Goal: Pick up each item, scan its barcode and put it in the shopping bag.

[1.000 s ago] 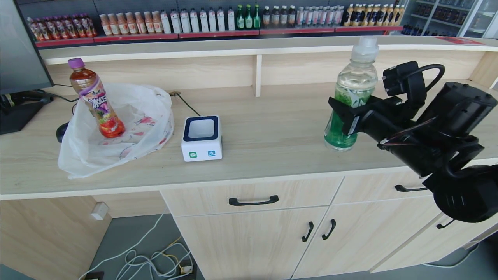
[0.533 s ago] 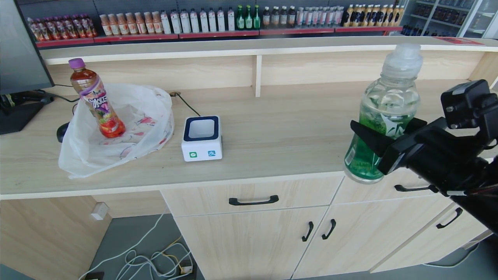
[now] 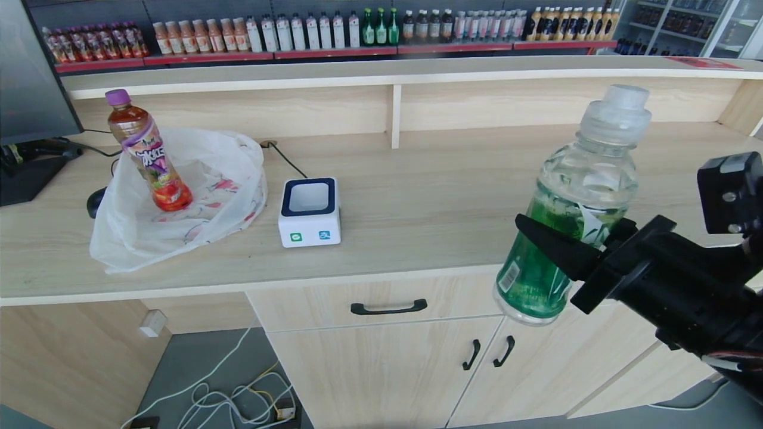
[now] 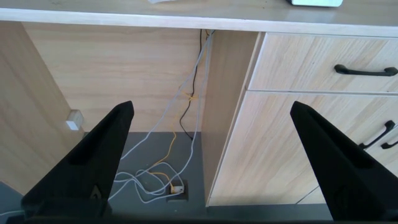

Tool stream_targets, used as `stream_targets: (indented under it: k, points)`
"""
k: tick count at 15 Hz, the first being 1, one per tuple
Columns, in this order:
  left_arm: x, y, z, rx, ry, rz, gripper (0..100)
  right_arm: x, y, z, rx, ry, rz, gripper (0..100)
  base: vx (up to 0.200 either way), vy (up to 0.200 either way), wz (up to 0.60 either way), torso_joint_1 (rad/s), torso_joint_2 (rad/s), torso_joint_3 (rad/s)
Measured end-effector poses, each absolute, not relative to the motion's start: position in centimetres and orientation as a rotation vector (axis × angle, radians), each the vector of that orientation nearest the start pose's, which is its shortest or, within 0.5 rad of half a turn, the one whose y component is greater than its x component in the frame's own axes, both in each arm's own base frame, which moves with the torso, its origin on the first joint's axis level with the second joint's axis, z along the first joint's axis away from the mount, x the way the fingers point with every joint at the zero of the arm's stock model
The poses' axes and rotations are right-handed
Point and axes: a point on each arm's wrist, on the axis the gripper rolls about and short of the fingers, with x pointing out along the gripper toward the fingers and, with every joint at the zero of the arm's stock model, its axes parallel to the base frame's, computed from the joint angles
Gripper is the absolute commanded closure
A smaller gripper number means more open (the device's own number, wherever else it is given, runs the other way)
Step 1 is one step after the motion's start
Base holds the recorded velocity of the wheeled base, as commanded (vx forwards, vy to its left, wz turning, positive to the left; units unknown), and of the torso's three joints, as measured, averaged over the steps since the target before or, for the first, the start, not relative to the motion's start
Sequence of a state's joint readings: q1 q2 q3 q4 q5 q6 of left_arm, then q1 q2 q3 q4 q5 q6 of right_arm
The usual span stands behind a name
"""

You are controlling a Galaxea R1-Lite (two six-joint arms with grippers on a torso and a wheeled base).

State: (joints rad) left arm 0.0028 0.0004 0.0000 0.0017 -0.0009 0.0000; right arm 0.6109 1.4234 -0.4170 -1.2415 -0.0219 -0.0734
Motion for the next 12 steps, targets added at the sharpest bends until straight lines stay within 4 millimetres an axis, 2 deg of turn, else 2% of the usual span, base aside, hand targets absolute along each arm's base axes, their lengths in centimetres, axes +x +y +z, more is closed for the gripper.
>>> stream_targets:
  k: [2, 5, 12]
  points:
    - [-2.3, 0.0, 7.5, 0.0, 0.002, 0.002, 0, 16.4, 12.2, 21.2, 0.126, -0.271, 0.625, 100, 0.0, 0.0, 0.0, 0.0, 0.0, 0.0]
    - [-2.3, 0.0, 7.5, 0.0, 0.002, 0.002, 0, 15.5, 12.3, 21.3, 0.188, -0.285, 0.748, 100, 0.0, 0.0, 0.0, 0.0, 0.0, 0.0]
    - [-2.3, 0.0, 7.5, 0.0, 0.002, 0.003, 0, 16.3, 13.6, 23.1, 0.262, -0.311, 0.944, 100, 0.0, 0.0, 0.0, 0.0, 0.0, 0.0]
